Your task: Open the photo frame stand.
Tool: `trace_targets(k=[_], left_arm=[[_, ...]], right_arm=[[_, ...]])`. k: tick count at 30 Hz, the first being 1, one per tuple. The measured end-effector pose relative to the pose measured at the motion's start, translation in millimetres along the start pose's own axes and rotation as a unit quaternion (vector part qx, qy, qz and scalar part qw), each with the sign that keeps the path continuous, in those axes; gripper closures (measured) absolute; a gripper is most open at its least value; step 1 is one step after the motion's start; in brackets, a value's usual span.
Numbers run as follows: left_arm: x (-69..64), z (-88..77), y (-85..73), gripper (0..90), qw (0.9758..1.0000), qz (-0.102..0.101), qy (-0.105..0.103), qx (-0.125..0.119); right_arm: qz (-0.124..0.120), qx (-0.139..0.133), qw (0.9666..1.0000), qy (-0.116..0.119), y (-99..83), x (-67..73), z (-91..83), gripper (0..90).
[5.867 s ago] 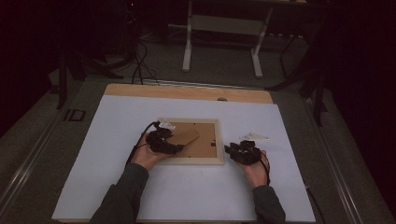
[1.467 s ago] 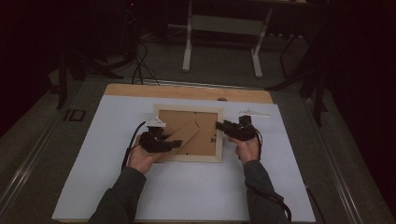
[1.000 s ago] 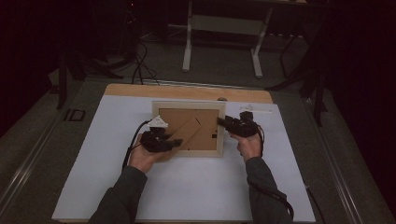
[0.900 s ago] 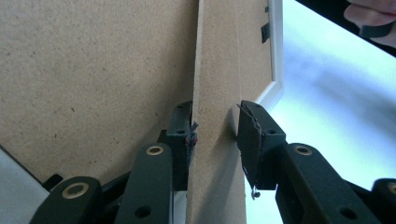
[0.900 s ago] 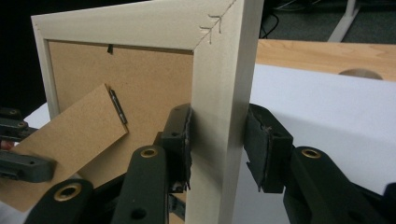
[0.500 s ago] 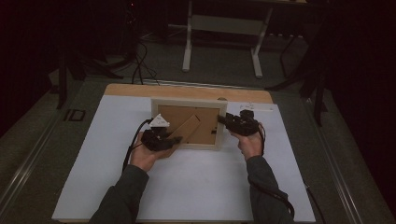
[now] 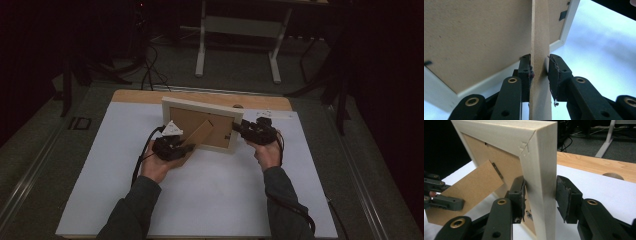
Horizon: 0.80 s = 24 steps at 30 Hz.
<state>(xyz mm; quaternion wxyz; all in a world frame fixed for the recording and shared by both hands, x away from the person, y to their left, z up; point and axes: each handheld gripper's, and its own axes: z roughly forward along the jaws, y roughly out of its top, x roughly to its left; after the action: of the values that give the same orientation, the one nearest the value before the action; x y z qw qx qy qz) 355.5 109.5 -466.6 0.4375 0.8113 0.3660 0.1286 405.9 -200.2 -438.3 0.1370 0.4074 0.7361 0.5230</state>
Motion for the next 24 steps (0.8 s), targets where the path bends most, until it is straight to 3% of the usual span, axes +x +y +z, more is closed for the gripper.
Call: trace_targets(k=[7,24], left_arm=[[-9.0,2.8,1.5,75.1,0.9997,0.023,0.004,0.009],[-11.9,3.2,-7.6,76.3,0.9998,0.021,-0.001,0.006]], right_arm=[[-0.025,0.004,0.9997,0.002,2.4,5.8,0.0,58.6],[-0.036,0.000,0.9992,0.019,-4.1,11.5,-7.0,56.9]])
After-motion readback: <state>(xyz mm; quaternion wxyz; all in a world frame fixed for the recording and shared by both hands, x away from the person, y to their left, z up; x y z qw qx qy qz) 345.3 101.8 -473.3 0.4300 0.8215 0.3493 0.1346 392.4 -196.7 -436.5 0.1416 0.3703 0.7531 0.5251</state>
